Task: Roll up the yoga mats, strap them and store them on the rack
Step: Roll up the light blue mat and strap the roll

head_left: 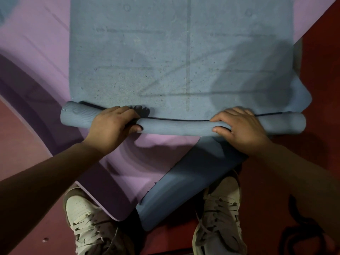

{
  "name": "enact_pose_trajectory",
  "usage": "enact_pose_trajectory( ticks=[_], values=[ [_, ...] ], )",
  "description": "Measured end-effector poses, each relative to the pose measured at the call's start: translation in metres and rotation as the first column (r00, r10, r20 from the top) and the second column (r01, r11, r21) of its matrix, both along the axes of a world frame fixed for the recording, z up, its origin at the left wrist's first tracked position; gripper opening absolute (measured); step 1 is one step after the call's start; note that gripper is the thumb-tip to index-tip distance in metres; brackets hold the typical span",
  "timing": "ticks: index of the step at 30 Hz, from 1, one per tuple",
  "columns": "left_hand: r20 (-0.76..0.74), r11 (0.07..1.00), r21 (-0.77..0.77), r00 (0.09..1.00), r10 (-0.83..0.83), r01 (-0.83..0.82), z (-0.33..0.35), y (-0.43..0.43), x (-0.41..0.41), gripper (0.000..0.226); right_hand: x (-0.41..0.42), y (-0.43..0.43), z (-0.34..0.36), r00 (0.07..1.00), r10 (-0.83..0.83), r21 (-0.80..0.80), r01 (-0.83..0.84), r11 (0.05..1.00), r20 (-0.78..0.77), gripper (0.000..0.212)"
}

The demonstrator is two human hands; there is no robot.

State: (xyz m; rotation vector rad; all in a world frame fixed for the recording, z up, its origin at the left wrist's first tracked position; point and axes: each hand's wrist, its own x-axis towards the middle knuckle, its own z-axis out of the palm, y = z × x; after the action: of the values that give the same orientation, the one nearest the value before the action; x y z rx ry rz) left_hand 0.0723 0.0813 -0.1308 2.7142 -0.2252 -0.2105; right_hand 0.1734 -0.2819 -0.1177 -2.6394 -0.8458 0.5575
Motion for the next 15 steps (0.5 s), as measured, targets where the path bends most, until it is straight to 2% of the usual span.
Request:
enact_pose_trajectory(
  ticks=[3, 7, 12, 15],
  values=[
    [-0.044, 0.999, -0.033, 0.999, 0.012, -0.013, -0.004, 0.003, 0.009, 0.048, -0.005, 0.006, -0.001, 0.994, -0.011, 0.008, 0.01, 1.0, 0.108, 0.036],
    [-0.052, 0.999, -0.022, 0.998, 0.042, -0.044, -0.009, 0.005, 0.012, 0.052, -0.025, 0.009, -0.004, 0.959, 0.007, -0.016, -0.002, 1.0, 0.283, 0.029],
    [-0.057, 0.999, -0.016, 0.998, 0.032, -0.033, -0.007, 0.004, 0.017, 0.069, -0.03, 0.002, -0.006, 0.974, 0.023, -0.013, -0.02, 1.0, 0.225, 0.047],
    [0.011, 0.998, 0.001, 0.998, 0.059, -0.059, -0.004, 0.001, 0.016, 0.055, -0.018, 0.005, -0.005, 0.988, -0.027, 0.013, 0.025, 1.0, 0.152, 0.041]
  ],
)
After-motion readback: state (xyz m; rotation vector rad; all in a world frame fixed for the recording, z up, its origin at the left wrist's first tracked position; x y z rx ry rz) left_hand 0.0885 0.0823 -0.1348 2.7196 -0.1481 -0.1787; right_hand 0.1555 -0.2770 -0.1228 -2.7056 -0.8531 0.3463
